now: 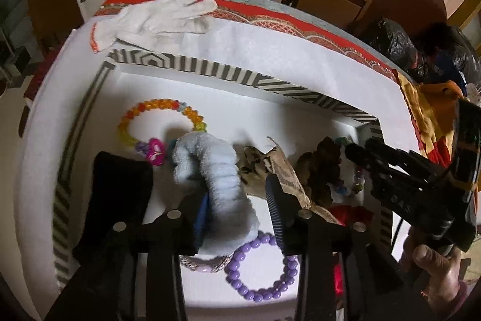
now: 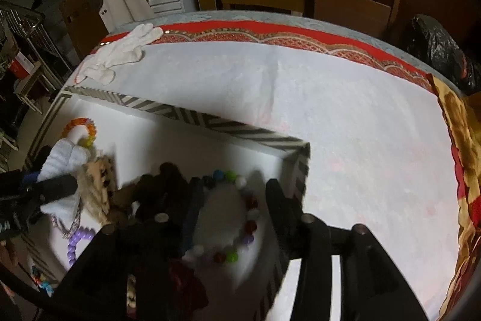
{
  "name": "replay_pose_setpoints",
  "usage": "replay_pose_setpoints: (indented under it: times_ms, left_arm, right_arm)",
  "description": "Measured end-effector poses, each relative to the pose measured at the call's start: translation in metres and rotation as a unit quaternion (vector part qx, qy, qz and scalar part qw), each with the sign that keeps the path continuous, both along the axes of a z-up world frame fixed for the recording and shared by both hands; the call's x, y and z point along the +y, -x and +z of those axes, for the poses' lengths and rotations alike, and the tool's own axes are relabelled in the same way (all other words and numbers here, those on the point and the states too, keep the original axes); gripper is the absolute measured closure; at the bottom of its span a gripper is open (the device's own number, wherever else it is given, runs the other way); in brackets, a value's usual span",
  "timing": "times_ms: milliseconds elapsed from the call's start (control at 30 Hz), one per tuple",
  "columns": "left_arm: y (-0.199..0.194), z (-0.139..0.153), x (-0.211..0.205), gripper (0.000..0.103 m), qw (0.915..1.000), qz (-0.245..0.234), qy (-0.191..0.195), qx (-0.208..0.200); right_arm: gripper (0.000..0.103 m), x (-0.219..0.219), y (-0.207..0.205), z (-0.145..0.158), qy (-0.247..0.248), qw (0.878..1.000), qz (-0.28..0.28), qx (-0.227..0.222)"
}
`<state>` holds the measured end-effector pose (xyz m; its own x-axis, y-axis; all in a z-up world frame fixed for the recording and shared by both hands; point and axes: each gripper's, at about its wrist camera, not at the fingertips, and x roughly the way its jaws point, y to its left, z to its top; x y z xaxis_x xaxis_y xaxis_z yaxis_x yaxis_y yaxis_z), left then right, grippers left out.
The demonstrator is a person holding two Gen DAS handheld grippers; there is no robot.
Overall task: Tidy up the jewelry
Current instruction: 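Carry the scrunchie and bead bracelet into the tray and release both, then withdraw both tools and move toward the black scrunchie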
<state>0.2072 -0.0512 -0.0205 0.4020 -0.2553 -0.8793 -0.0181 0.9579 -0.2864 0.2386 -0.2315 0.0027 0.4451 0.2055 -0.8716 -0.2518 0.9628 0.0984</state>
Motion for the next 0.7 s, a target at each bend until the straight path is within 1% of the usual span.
replay_pose_setpoints:
  times_ms: [100, 133, 167, 200, 233, 267, 333, 400, 467, 533, 600, 700]
  left_arm:
    - [0.011, 0.011, 0.005, 0.056, 0.9999, 0.003, -0.003, -0.011]
    - [0.015, 0.015, 0.007, 0.053, 0.9998, 0.006, -0.003, -0.017]
    - [0.02, 0.019, 0.01, 0.05, 0.9997, 0.009, 0.0, -0.021]
    - [0.025, 0.024, 0.013, 0.046, 0.9996, 0.008, 0.011, -0.025]
    - [0.028, 0.027, 0.016, 0.044, 0.9994, 0.009, 0.021, -0.027]
    - [0.033, 0.031, 0.019, 0.043, 0.9991, 0.012, 0.028, -0.029]
    - [0.043, 0.04, 0.022, 0.043, 0.9987, 0.017, 0.03, -0.037]
    - [0.057, 0.048, 0.025, 0.042, 0.9982, 0.02, 0.032, -0.046]
    - [0.069, 0.054, 0.026, 0.042, 0.9981, 0.022, 0.025, -0.052]
    - [0.084, 0.058, 0.025, 0.042, 0.9979, 0.028, 0.008, -0.058]
    - [0.099, 0.061, 0.024, 0.043, 0.9974, 0.035, -0.011, -0.062]
    - [0.121, 0.063, 0.023, 0.043, 0.9966, 0.044, -0.027, -0.064]
  right_arm:
    - [0.057, -0.003, 0.019, 0.015, -0.008, 1.0, 0.003, -0.018]
    - [0.054, -0.004, 0.027, 0.021, -0.018, 1.0, 0.004, -0.024]
    - [0.05, -0.005, 0.034, 0.027, -0.027, 0.999, 0.005, -0.028]
    - [0.048, -0.005, 0.041, 0.031, -0.032, 0.999, 0.007, -0.032]
    - [0.045, -0.005, 0.051, 0.037, -0.039, 0.999, 0.008, -0.037]
    - [0.044, -0.005, 0.058, 0.041, -0.046, 0.998, 0.009, -0.039]
    - [0.043, -0.004, 0.074, 0.048, -0.063, 0.997, 0.015, -0.039]
    - [0.043, -0.003, 0.089, 0.054, -0.069, 0.997, 0.019, -0.039]
    - [0.043, -0.002, 0.105, 0.06, -0.081, 0.996, 0.023, -0.042]
    - [0.043, 0.001, 0.119, 0.066, -0.09, 0.995, 0.03, -0.044]
    - [0.042, 0.005, 0.132, 0.07, -0.092, 0.994, 0.036, -0.047]
    - [0.042, 0.012, 0.148, 0.074, -0.095, 0.994, 0.042, -0.047]
